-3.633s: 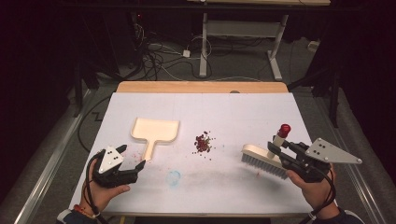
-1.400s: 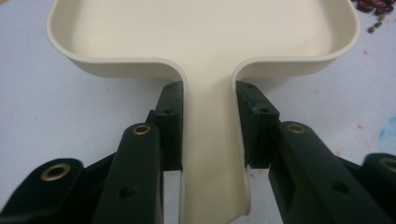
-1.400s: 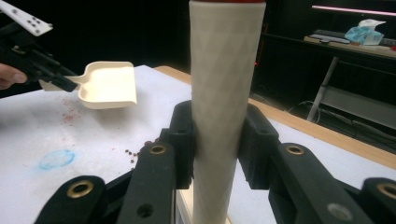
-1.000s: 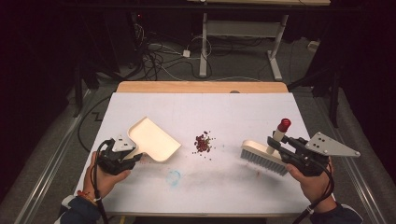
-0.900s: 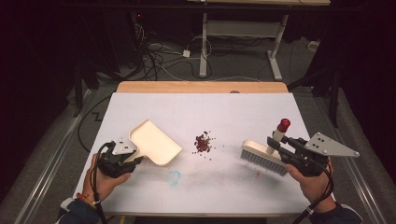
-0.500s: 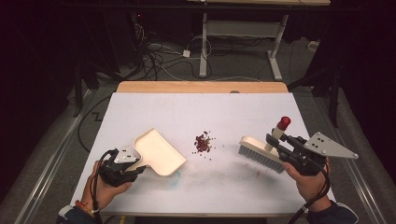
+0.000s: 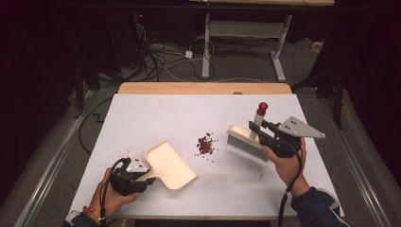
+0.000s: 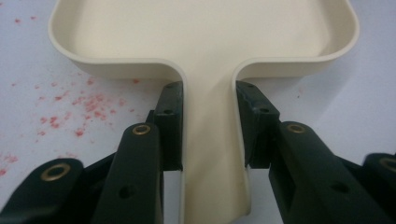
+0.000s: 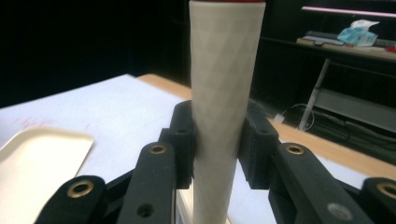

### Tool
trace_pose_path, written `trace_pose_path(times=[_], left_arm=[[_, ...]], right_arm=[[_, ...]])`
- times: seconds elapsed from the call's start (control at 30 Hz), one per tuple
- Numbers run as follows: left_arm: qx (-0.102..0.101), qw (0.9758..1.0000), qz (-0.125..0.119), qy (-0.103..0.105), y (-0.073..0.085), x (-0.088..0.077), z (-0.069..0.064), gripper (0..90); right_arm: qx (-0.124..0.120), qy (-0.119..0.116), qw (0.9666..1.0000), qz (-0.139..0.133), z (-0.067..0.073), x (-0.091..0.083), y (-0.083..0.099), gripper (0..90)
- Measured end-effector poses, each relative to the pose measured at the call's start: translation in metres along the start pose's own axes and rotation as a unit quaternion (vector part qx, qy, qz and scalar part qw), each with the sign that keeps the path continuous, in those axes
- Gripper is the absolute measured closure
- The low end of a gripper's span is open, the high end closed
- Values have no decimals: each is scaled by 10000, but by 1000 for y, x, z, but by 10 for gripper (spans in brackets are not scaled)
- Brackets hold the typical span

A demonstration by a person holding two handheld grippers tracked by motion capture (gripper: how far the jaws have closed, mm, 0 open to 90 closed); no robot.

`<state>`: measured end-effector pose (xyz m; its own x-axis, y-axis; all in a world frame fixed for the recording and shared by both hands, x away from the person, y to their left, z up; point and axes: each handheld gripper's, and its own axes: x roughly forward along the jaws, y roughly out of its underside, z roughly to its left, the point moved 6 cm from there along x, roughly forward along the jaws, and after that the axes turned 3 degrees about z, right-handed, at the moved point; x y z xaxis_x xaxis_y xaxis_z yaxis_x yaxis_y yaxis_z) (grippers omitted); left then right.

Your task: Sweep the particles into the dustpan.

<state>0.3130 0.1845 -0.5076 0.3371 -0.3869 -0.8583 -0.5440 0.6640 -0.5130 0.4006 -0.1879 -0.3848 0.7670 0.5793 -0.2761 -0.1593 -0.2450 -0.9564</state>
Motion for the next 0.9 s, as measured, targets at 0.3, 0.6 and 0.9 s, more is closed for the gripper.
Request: trace_pose_path(times=[0.3,0.6,0.9], left_arm=[[19,10000,-1,91,-2,6,-3,642],[-24,10000,-38,75,-5,13,-5,641],[-89,9999,-47,110,-7,15,-6,641]], right_arm=[[41,332,9993,143,-13,69,-14,703],[44,491,9983,318,-7,118,-8,702],[60,-115,9995,276,26,119,1,699]])
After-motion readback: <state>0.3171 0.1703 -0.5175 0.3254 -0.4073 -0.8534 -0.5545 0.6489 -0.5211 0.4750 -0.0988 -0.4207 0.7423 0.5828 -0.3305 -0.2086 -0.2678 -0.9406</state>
